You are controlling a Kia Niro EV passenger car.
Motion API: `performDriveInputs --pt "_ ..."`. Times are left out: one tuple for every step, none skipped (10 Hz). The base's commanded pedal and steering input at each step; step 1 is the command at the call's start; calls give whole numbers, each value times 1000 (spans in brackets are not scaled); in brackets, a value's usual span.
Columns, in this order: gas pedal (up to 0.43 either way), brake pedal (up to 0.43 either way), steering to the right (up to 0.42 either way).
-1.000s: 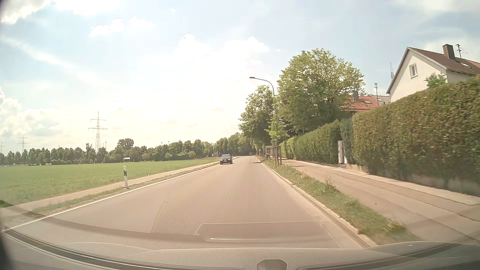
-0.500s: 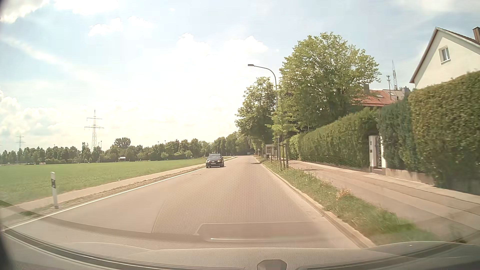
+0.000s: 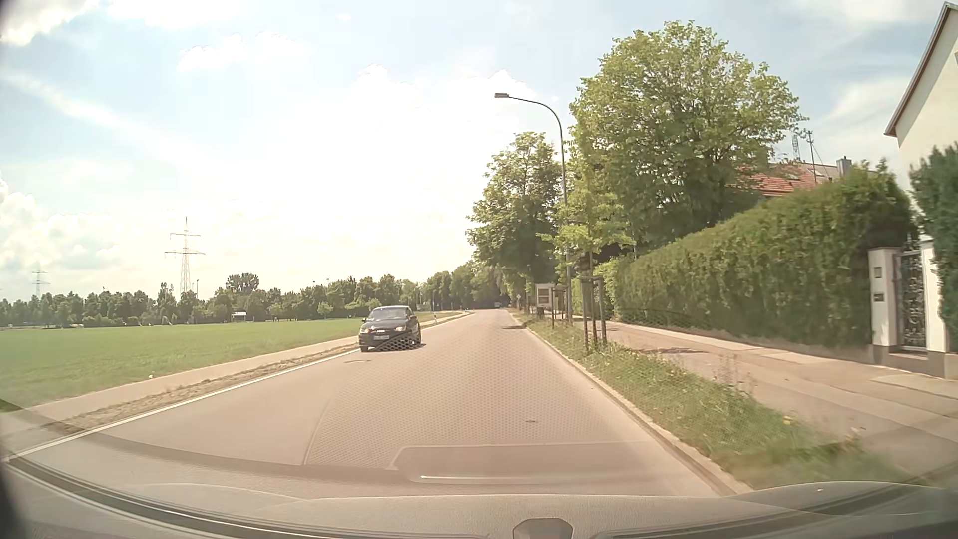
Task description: Follow the waypoints while adhering to traffic rules and regulations
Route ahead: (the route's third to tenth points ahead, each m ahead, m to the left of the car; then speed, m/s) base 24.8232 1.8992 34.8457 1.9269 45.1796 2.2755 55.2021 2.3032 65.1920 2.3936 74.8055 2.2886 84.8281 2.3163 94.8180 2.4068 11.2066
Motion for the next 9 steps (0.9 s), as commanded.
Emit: performDriveInputs --pt "150 0 -5" --pt "150 0 -5" --pt "150 0 -5" --pt "150 0 -5" --pt "150 0 -5" --pt "150 0 -4" --pt "150 0 -4" --pt "150 0 -4" --pt "150 0 -4"
